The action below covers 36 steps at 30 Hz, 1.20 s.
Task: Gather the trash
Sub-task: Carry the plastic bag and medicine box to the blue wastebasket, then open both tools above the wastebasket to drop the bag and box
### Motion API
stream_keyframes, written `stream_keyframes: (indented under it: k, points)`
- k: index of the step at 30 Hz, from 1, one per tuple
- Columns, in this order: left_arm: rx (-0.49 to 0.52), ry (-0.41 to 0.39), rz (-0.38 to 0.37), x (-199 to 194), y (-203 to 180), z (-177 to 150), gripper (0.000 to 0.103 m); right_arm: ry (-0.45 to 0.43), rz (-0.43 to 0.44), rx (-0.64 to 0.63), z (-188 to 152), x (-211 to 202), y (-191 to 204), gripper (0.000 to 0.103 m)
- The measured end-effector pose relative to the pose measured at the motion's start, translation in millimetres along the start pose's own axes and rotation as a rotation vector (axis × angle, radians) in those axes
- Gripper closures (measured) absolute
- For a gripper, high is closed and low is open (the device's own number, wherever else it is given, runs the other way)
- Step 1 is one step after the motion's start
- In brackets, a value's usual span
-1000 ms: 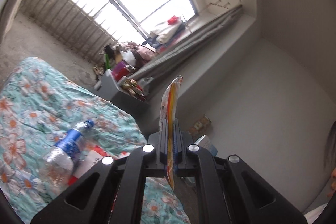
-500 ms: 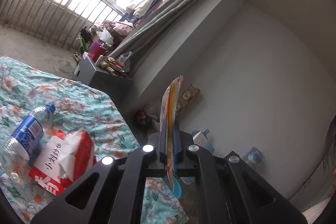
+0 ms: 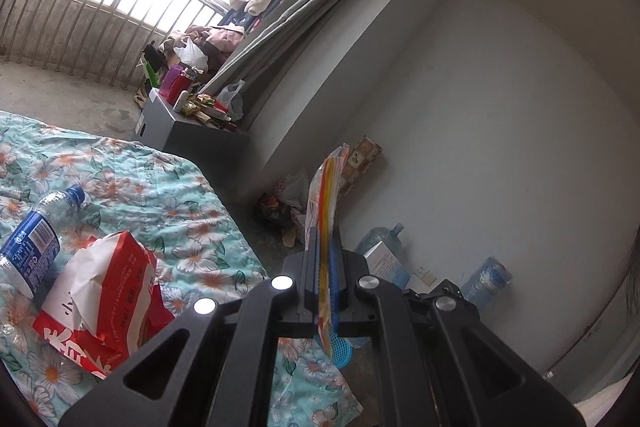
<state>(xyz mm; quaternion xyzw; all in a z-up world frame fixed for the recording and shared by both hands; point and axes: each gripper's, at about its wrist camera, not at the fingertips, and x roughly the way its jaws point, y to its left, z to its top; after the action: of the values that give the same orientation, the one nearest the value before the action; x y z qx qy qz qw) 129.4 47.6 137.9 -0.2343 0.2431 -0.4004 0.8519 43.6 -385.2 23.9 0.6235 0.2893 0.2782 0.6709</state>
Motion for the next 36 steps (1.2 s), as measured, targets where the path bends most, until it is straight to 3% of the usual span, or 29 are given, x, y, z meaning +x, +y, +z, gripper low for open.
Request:
stream_keyframes:
  k: [10,16,20,24,32,36]
  points:
    - [0.06,0.088,0.011,52.9,-18.4,-6.2,0.1,-0.109,-0.055,0.034,15.5,-47.1,-21.7,0.072]
    - [0.105,0.197,-0.02,124.4,-35.8,-14.6,0.1,-0.335,-0.215,0.063,30.4,-130.6,-44.1,0.072]
    - [0.153,0.313,-0.035,191.6,-55.6,-30.2,0.1,-0.498,-0.371,0.121,32.9,-190.3,-66.7,0.072]
    - [0.225,0.435,-0.057,257.2,-79.2,-57.0,0.1,-0.6,-0.488,0.195,35.5,-230.3,-95.2,0.072]
    - [0.341,0.711,-0.079,396.4,-112.7,-125.6,0.099,-0.606,-0.555,0.331,75.5,-247.5,-166.2,0.072]
    - [0.403,0.753,-0.082,444.9,-129.5,-152.0,0.099,-0.591,-0.591,0.356,109.0,-236.9,-194.8,0.069]
